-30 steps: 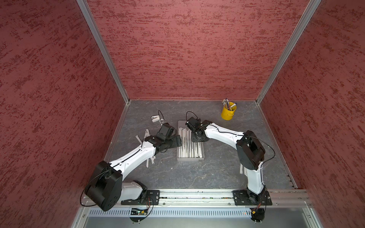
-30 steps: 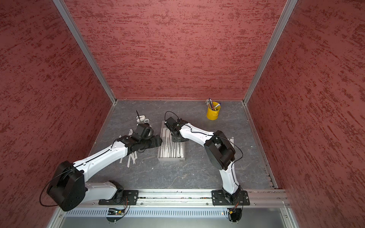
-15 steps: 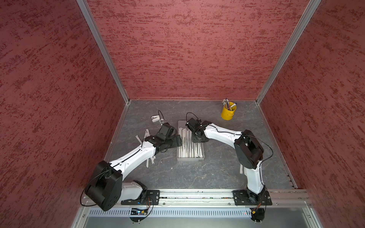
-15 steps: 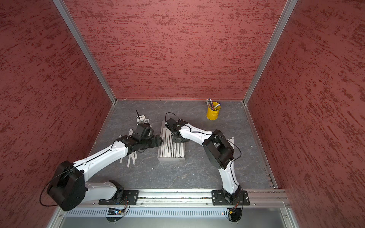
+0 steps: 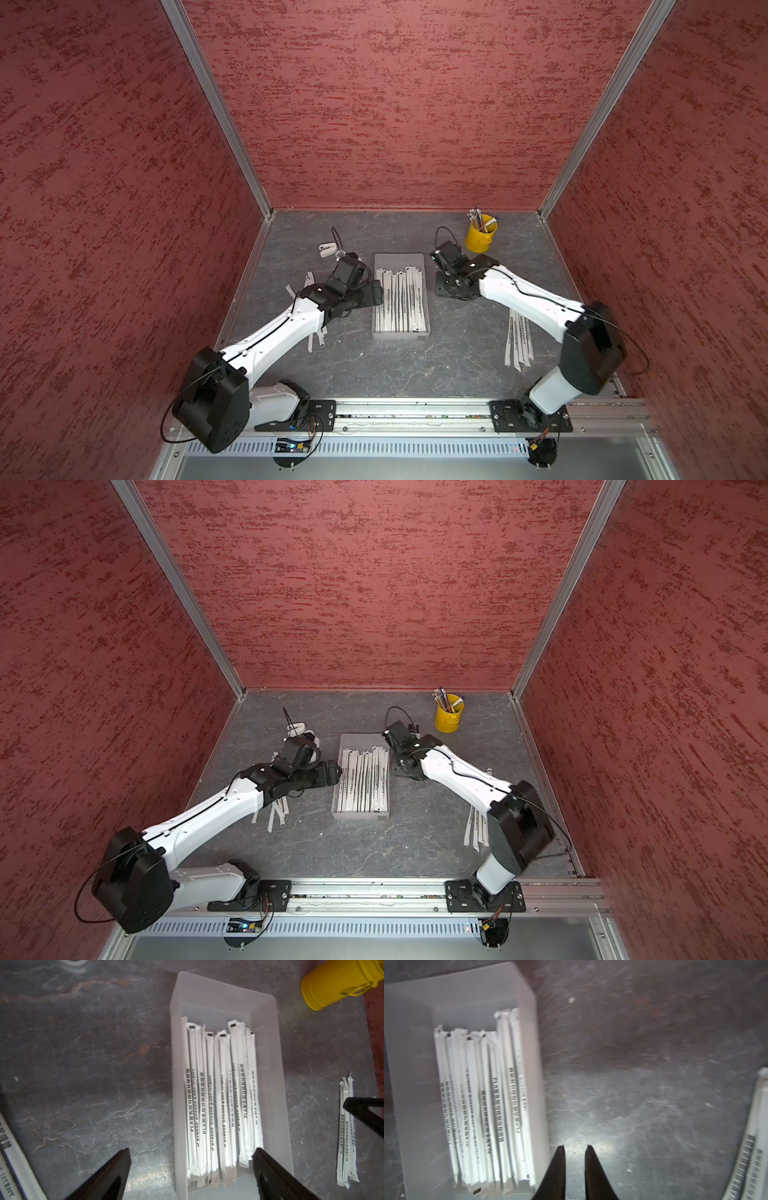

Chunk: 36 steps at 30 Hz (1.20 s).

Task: Put the straws into the storage box
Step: Place the straw in the storage box, then pick up the straw from the center of the board.

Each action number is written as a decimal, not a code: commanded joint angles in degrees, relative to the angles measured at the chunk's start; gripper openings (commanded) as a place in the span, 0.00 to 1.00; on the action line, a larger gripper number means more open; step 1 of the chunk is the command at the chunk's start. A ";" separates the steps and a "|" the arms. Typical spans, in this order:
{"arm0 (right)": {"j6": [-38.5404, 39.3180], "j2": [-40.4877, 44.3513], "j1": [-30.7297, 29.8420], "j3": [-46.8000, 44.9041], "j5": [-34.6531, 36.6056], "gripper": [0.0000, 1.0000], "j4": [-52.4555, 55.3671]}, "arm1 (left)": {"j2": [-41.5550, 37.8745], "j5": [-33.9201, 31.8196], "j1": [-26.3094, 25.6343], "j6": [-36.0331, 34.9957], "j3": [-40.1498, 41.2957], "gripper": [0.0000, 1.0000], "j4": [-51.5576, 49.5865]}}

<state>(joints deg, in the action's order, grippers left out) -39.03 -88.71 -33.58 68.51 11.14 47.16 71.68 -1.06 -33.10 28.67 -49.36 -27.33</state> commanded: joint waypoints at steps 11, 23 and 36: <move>-0.05 11.79 26.18 -25.80 -2.03 0.37 -4.18 | 14.88 -0.76 -16.85 0.15 -7.41 0.95 10.84; 1.82 6.01 28.24 -28.62 -4.41 0.25 -10.62 | 17.55 -1.93 -17.61 -1.41 -9.07 0.96 8.83; 4.48 -1.07 12.63 -19.47 -2.34 0.05 -10.15 | 9.87 -4.91 -7.53 -0.09 -4.56 0.96 2.91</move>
<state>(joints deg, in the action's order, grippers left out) -35.42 -88.62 -17.78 46.68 6.81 37.12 85.45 -4.16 -43.86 27.86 -55.66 -20.97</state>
